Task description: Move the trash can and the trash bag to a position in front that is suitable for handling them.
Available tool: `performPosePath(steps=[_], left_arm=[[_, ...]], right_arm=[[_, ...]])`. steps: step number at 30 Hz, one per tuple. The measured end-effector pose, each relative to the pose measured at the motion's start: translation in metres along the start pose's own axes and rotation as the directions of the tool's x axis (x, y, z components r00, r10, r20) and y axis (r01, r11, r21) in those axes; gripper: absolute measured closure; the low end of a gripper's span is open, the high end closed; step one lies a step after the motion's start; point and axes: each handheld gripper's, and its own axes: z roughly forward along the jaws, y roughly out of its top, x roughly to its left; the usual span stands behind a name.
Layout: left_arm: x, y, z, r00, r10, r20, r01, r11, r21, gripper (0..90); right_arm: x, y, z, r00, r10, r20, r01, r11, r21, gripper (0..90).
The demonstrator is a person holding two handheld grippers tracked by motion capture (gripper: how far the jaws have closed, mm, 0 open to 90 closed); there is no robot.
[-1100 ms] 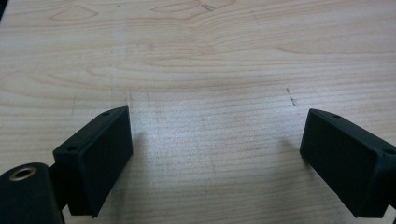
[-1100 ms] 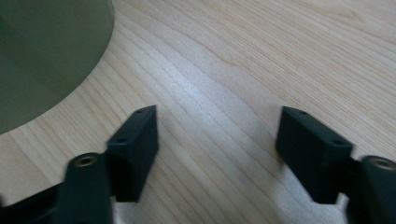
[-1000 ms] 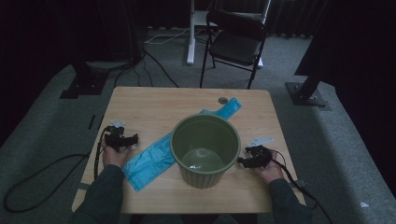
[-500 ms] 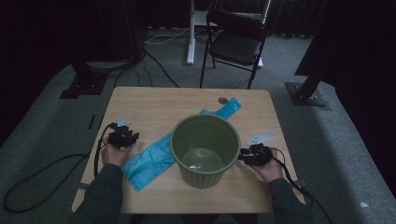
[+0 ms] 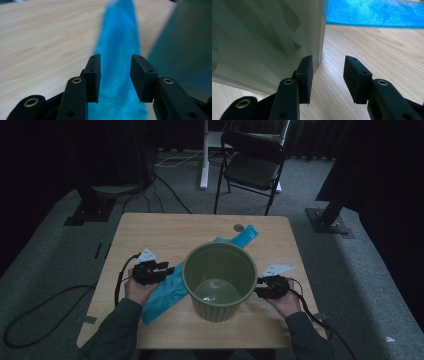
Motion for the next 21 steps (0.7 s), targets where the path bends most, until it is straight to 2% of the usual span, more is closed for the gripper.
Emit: performPosePath(steps=[3,12,14,21], left_arm=[[-0.008,0.002,0.004,0.999,0.033,0.03,-0.032,0.9995,-0.002,60.1],[-0.029,0.008,0.018,0.9922,0.072,0.102,-0.071,0.9974,-0.009,62.5],[-0.032,0.009,0.021,0.9926,0.081,0.09,-0.08,0.9968,-0.006,63.2],[-0.036,0.01,0.024,0.9904,0.086,0.108,-0.086,0.9963,-0.002,64.2]], right_arm=[[0.0,0.0,-0.001,1.0,-0.005,-0.002,0.005,1.0,-0.007,60.8],[0.004,0.002,-0.003,0.9992,-0.023,-0.033,0.022,1.0,-0.018,62.9],[0.004,0.001,-0.003,0.999,-0.029,-0.035,0.028,0.999,-0.015,63.3],[0.003,-0.002,-0.007,0.9989,-0.031,-0.035,0.03,0.999,-0.013,64.3]])
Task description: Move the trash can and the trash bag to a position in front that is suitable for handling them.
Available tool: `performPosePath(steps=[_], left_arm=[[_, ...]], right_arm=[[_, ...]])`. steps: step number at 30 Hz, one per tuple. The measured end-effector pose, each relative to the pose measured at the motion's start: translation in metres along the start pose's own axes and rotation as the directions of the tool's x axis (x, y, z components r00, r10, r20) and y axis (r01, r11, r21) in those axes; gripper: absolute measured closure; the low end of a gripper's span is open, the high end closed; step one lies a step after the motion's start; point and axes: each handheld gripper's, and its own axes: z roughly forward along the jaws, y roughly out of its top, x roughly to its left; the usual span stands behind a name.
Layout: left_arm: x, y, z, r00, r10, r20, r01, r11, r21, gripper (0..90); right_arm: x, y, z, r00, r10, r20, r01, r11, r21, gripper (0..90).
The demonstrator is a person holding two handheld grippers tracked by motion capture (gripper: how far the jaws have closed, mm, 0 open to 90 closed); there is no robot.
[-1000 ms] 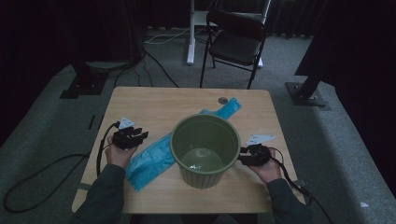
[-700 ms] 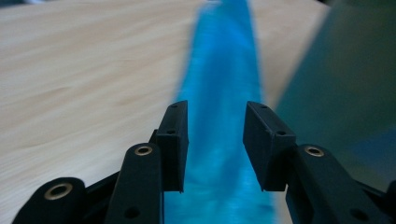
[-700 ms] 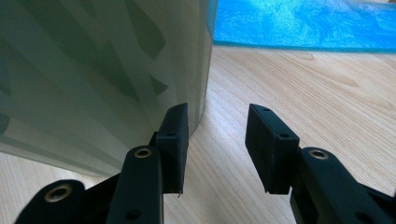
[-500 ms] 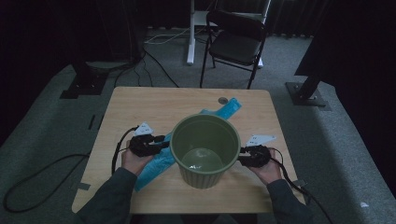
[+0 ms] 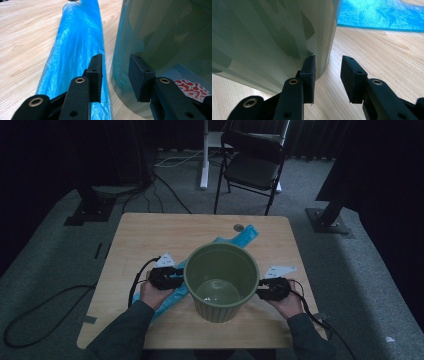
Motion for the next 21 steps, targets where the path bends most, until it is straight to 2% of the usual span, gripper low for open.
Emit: performPosePath(steps=[5,8,9,15,21], left_arm=[[-0.004,0.002,0.003,0.9998,0.016,0.014,-0.016,0.9998,0.006,64.8],[-0.002,0.002,0.003,0.9998,0.022,0.004,-0.022,0.9998,0.005,56.4],[0.001,0.002,0.003,0.9998,0.019,0.003,-0.019,0.9998,0.006,56.2],[0.018,-0.003,0.001,0.9973,0.01,-0.073,-0.009,0.9997,0.021,61.3],[0.043,-0.012,0.005,0.9877,-0.017,-0.155,0.03,0.9964,0.079,61.7]], right_arm=[[-0.001,-0.002,-0.003,1.0,-0.004,-0.003,0.004,1.0,-0.002,65.0],[-0.006,-0.004,-0.007,1.0,0.006,-0.007,-0.006,1.0,-0.016,62.0],[-0.006,-0.004,-0.007,0.9999,0.011,-0.008,-0.011,1.0,-0.019,61.5],[-0.007,-0.004,-0.007,0.9999,0.014,0.008,-0.014,1.0,-0.016,58.7],[-0.01,-0.008,-0.003,0.9996,0.02,0.019,-0.02,1.0,0.016,57.6]])
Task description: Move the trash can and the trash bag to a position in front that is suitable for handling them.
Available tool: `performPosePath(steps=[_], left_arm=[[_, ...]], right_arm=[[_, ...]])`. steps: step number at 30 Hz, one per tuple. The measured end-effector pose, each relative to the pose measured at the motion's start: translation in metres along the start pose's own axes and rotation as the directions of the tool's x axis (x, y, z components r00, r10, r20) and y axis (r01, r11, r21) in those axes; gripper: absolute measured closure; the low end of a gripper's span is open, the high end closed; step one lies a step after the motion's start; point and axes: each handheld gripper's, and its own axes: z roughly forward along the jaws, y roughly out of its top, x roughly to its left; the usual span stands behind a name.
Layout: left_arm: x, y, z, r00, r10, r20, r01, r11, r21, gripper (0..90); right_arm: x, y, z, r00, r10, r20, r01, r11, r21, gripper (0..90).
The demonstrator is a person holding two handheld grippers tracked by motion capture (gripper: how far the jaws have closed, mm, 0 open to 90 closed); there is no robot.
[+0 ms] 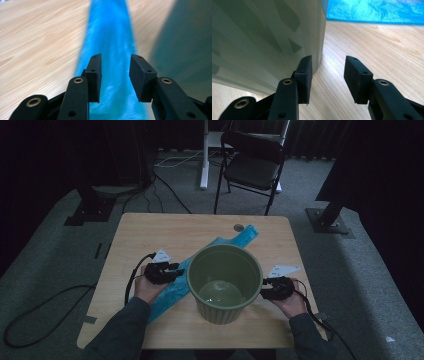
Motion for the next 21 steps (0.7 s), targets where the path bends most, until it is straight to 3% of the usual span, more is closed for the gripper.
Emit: performPosePath(steps=[6,10,16,21], left_arm=[[0.025,-0.009,0.004,0.9968,-0.071,-0.037,0.072,0.9969,0.032,58.4],[0.032,-0.01,0.009,0.9935,-0.102,-0.052,0.104,0.994,0.036,55.8],[0.028,-0.003,0.026,0.997,-0.073,-0.027,0.074,0.9951,0.066,54.8],[0.03,0.007,0.043,0.9959,-0.09,-0.012,0.091,0.9927,0.08,55.3]], right_arm=[[-0.002,-0.001,0.002,1.0,0.001,-0.005,-0.001,1.0,0.012,57.6],[-0.003,-0.002,0.003,1.0,0.004,-0.007,-0.004,1.0,0.016,57.2],[-0.004,-0.003,0.003,0.9999,0.006,-0.009,-0.006,1.0,0.02,57.1],[-0.004,-0.003,0.002,0.9999,0.008,-0.01,-0.008,1.0,0.022,57.1]])
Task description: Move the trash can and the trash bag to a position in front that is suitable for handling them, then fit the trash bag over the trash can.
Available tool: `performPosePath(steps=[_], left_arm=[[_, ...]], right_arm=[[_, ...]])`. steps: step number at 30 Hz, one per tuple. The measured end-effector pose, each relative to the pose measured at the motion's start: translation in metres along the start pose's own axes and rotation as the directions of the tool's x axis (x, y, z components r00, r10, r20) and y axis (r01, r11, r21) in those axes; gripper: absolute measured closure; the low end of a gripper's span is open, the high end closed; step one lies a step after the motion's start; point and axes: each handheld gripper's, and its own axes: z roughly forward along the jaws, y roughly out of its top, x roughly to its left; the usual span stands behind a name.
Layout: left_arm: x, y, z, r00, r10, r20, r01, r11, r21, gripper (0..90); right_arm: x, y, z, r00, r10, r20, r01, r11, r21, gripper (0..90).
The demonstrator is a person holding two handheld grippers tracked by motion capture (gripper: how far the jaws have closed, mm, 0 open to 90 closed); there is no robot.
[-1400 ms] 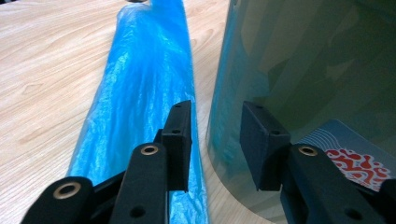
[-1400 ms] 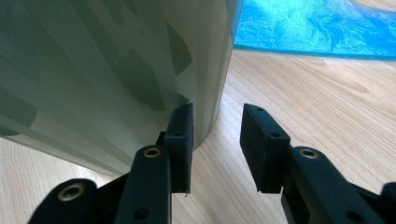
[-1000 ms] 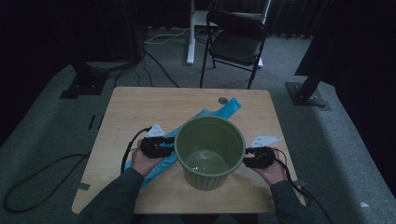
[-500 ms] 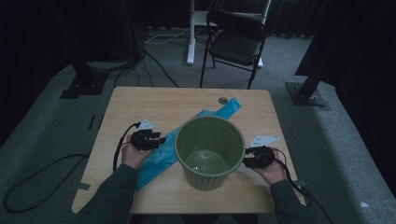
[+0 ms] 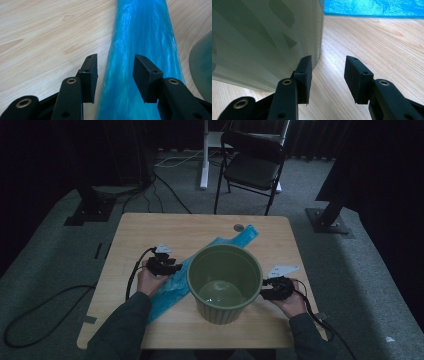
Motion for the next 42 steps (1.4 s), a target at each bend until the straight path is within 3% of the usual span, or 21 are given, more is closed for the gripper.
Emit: performPosePath(steps=[4,6,8,13,17,22,26,28,30,33,37,42], left_arm=[[-0.005,0.007,0.012,0.9998,0.019,0.01,-0.02,0.9992,0.036,56.0],[-0.005,0.007,0.018,1.0,0.007,0.004,-0.007,0.9988,0.048,57.1],[-0.004,0.005,0.02,1.0,-0.004,0.0,0.004,0.9982,0.059,65.5],[-0.006,0.002,0.015,0.9982,0.047,-0.037,-0.043,0.9942,0.099,89.0],[-0.005,-0.001,0.007,0.9958,0.083,-0.038,-0.078,0.99,0.118,89.7],[-0.001,-0.01,-0.012,0.991,0.134,-0.005,-0.132,0.9839,0.12,89.7],[0.004,-0.022,-0.027,0.9895,0.144,0.012,-0.144,0.9823,0.119,89.6],[0.007,-0.028,-0.034,0.992,0.124,0.022,-0.126,0.9866,0.104,87.1],[0.008,-0.031,-0.039,0.9953,0.092,0.03,-0.094,0.9929,0.073,72.9],[0.009,-0.029,-0.044,0.9966,0.08,0.023,-0.081,0.9961,0.037,60.6],[0.006,-0.024,-0.044,0.9978,0.065,0.015,-0.065,0.9979,-0.002,53.9],[0.003,-0.014,-0.039,0.9983,0.048,0.034,-0.048,0.9989,-0.001,52.6]], right_arm=[[0.0,0.0,0.0,1.0,0.002,0.0,-0.002,1.0,0.0,57.1],[-0.001,0.0,0.0,1.0,0.001,-0.001,-0.001,1.0,0.002,57.1],[-0.001,0.0,0.0,1.0,-0.001,-0.002,0.001,1.0,0.002,57.1],[-0.002,-0.001,-0.001,1.0,0.001,0.0,-0.001,1.0,-0.001,57.0],[-0.002,0.0,-0.002,1.0,0.0,0.001,0.0,1.0,-0.002,57.0],[-0.002,0.0,-0.001,1.0,-0.002,-0.002,0.002,1.0,0.0,57.0],[-0.001,0.001,0.0,1.0,-0.006,-0.004,0.006,1.0,0.004,57.0],[-0.001,0.002,0.001,1.0,-0.009,-0.003,0.009,1.0,0.004,57.0],[-0.001,0.002,0.002,1.0,-0.007,-0.003,0.007,1.0,0.004,57.0],[0.0,0.003,0.002,1.0,-0.006,-0.003,0.006,1.0,0.001,56.9],[-0.001,0.003,0.001,1.0,-0.009,-0.003,0.009,1.0,0.001,56.7],[-0.002,0.003,0.002,1.0,-0.005,-0.004,0.005,1.0,0.003,56.5]])
